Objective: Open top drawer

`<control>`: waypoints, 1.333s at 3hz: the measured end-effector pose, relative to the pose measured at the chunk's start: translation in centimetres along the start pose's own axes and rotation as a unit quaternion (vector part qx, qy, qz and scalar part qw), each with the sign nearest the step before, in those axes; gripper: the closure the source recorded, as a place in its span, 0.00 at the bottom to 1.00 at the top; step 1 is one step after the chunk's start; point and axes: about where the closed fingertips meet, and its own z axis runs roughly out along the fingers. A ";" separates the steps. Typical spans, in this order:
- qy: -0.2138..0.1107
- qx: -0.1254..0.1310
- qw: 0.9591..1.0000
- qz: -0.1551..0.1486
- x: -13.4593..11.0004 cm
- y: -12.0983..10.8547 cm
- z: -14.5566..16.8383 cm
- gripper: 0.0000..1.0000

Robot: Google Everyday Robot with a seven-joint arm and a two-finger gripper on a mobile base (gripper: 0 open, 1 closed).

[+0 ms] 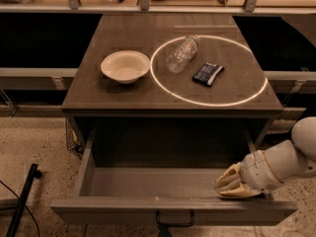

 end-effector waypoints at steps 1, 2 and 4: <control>0.003 0.013 1.000 -0.001 -0.8 -1.2 -0.5 1.00; 0.004 0.031 0.999 -0.001 -1.6 -2.8 -2.6 1.00; 0.004 0.060 0.998 0.008 -1.0 -5.2 -9.0 1.00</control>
Offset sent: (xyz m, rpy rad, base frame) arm 0.0558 -0.0209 0.0607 -0.0141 -0.0962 -0.0810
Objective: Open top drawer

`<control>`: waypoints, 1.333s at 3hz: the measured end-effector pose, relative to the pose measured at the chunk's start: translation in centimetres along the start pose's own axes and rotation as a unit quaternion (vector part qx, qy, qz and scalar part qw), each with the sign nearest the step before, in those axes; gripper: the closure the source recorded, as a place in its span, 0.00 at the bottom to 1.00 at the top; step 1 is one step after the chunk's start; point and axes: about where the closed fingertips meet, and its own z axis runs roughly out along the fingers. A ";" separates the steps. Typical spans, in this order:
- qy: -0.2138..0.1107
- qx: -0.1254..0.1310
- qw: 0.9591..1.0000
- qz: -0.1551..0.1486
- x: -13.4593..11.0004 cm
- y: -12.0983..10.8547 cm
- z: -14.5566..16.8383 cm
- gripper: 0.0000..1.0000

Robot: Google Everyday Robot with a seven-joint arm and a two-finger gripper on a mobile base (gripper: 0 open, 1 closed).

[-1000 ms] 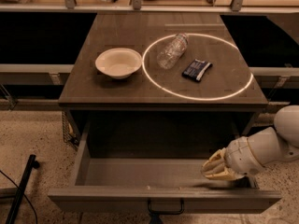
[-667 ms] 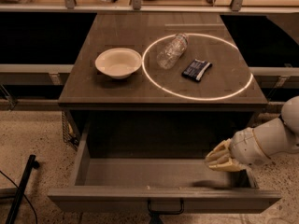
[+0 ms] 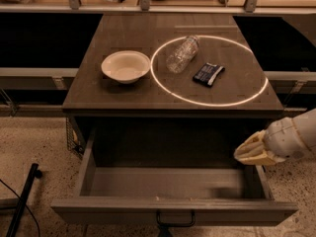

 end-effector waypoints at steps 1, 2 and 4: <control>-0.014 0.016 1.000 -0.005 0.1 -1.3 -5.0 1.00; -0.032 0.040 0.999 -0.017 -0.3 -1.0 -9.4 1.00; -0.037 0.044 0.998 -0.021 -0.6 -1.1 -10.0 0.65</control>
Offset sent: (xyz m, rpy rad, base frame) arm -0.0126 -0.0959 0.1182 0.0954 -0.1612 -0.0466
